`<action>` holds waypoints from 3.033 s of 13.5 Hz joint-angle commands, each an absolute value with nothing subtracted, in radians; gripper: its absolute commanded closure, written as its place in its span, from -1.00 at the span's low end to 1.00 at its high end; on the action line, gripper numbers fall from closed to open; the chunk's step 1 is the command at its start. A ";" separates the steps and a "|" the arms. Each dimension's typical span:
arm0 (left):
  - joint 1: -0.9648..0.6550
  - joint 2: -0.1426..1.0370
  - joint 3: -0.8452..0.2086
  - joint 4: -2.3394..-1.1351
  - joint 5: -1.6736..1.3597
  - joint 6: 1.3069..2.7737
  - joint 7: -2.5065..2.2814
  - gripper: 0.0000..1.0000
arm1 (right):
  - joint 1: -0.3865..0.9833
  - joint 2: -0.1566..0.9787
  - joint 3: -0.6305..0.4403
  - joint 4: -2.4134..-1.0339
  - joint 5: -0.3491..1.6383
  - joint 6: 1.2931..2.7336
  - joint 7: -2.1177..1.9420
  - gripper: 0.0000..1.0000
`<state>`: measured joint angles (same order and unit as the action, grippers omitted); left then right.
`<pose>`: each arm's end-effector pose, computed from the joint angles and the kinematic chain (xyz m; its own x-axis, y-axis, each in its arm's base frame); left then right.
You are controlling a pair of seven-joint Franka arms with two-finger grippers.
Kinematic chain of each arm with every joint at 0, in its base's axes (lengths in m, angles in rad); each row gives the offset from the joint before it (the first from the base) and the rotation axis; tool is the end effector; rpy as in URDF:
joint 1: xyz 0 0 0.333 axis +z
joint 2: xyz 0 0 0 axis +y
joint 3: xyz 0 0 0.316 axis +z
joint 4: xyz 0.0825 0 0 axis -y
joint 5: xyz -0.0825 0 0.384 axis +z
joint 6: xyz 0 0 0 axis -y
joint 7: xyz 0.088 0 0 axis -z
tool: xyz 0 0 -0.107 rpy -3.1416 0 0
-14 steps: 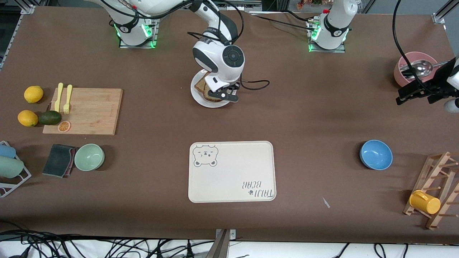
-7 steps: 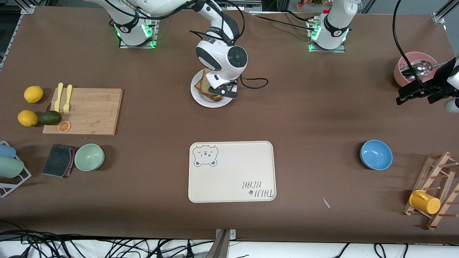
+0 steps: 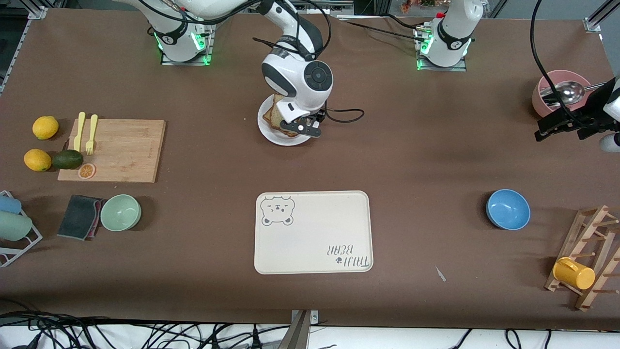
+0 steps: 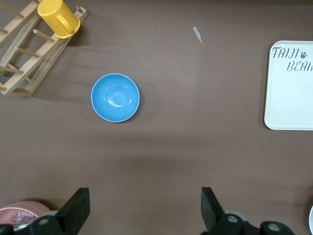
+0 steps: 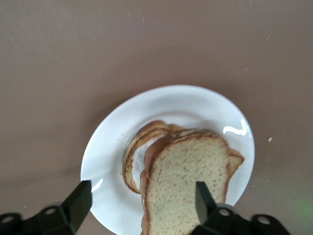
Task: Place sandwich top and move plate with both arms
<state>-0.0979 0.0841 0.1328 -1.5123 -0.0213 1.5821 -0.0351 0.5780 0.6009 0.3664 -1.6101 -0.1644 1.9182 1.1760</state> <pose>0.5808 0.0147 0.6058 0.9975 0.0699 -0.0139 0.0700 -0.9975 0.0097 0.4183 0.5105 0.2763 0.9668 -0.2012 -0.1574 -0.1683 -0.9652 0.2001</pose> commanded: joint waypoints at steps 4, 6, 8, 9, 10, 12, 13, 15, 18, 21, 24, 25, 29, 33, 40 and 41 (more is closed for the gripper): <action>-0.101 0.084 0.130 -1.496 -0.051 1.559 -0.061 -1.00 | 0.395 0.558 0.368 -1.444 -0.153 1.669 0.826 -1.00; -0.100 0.084 0.130 -1.497 -0.051 1.559 -0.061 -1.00 | 0.303 0.551 0.368 -1.428 -0.131 1.654 0.686 -1.00; -0.106 0.084 0.127 -1.497 -0.049 1.559 -0.069 -1.00 | 0.212 0.523 0.368 -1.427 -0.123 1.651 0.570 -1.00; -0.106 0.084 0.129 -1.496 -0.049 1.559 -0.071 -1.00 | 0.171 0.508 0.368 -1.427 -0.115 1.634 0.507 -1.00; -0.107 0.086 0.127 -1.497 -0.046 1.559 -0.075 -1.00 | 0.122 0.503 0.368 -1.427 -0.110 1.626 0.439 -1.00; -0.109 0.092 0.126 -1.496 -0.043 1.560 -0.109 -1.00 | 0.065 0.462 0.323 -1.436 -0.074 1.637 0.242 -1.00; -0.110 0.103 0.126 -1.494 -0.041 1.562 -0.124 -1.00 | 0.066 0.434 0.249 -1.445 -0.045 1.635 0.130 -1.00; -0.110 0.138 0.126 -1.442 -0.046 1.562 -0.130 -1.00 | 0.072 0.368 0.114 -1.494 0.050 1.638 -0.044 -1.00; -0.109 0.225 0.127 -1.349 -0.051 1.563 -0.132 -1.00 | 0.067 0.214 0.039 -1.644 0.052 1.641 -0.078 -1.00; -0.107 0.262 0.127 -1.327 -0.051 1.566 -0.132 -1.00 | 0.066 0.086 -0.001 -1.749 0.060 1.713 -0.040 -1.00; -0.106 0.287 0.127 -1.328 -0.052 1.578 -0.127 -1.00 | 0.063 0.008 -0.046 -1.746 0.051 1.706 -0.038 -1.00; -0.101 0.296 0.127 -1.330 -0.052 1.578 -0.121 -1.00 | 0.061 -0.011 -0.058 -1.744 0.048 1.701 -0.038 -1.00; -0.089 0.317 0.127 -1.354 -0.188 1.580 -0.106 -1.00 | 0.011 -0.038 -0.046 -1.738 0.051 1.684 -0.031 -1.00; -0.078 0.322 0.127 -1.431 -0.322 1.583 -0.089 -1.00 | -0.038 -0.049 -0.006 -1.700 0.043 1.666 -0.032 -1.00; -0.089 0.325 0.089 -1.643 -0.477 1.776 -0.038 -1.00 | -0.035 -0.040 -0.008 -1.663 0.023 1.557 -0.048 -1.00; -0.086 0.321 0.071 -1.685 -0.480 1.822 -0.029 -1.00 | -0.035 -0.035 -0.008 -1.661 0.017 1.563 -0.046 -1.00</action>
<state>-0.0887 0.3470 0.1004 -1.6018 -0.4479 1.7504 -0.0589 -0.0172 -0.0407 -0.0223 -1.6827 0.0287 1.5769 -0.0409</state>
